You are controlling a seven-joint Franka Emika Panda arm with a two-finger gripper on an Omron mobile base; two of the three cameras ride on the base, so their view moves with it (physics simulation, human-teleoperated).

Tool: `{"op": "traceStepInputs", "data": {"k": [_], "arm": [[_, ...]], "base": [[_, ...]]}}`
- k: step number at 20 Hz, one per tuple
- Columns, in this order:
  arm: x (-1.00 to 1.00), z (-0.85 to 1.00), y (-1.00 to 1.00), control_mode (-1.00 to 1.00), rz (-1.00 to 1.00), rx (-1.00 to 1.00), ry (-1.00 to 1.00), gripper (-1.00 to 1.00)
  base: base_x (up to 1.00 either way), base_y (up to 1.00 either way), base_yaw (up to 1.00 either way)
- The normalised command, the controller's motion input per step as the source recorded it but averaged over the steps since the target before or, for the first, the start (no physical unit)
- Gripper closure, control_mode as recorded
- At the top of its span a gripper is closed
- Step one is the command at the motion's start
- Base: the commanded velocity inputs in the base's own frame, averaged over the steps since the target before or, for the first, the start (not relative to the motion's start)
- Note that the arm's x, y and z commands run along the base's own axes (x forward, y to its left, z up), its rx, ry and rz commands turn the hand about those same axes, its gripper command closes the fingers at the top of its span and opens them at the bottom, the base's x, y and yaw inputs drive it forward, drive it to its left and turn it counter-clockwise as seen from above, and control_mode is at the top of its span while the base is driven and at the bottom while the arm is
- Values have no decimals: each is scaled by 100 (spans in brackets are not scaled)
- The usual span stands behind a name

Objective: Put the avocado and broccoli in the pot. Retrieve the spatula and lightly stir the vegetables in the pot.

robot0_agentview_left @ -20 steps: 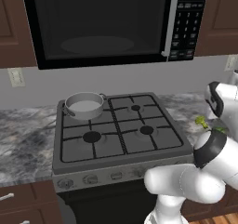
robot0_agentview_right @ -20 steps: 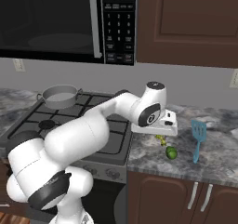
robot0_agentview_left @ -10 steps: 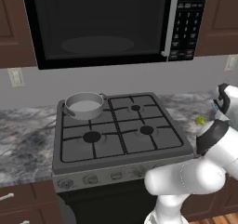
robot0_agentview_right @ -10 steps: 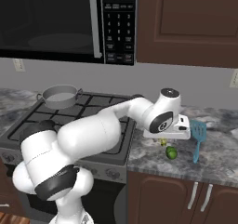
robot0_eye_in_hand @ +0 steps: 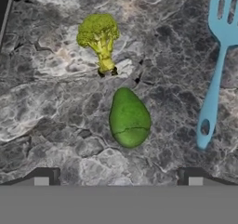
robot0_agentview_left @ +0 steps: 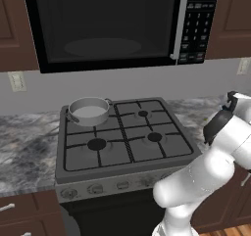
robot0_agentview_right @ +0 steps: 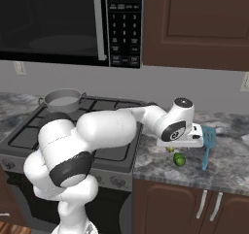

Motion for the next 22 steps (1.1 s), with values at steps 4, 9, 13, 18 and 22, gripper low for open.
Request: {"op": "traceStepInputs", "data": {"k": [4,9,13,18,22], "arm": [[11,-25,-4,-100,7,0,0,-100],[7,-16,0,-100,9,0,0,-100],[0,-16,0,-100,7,0,0,-100],[6,-28,0,-100,5,0,0,-100],[12,-28,0,-100,2,0,0,-100]], "base": [[0,0,0],[0,0,0],[0,0,0],[0,0,0],[0,0,0]]}}
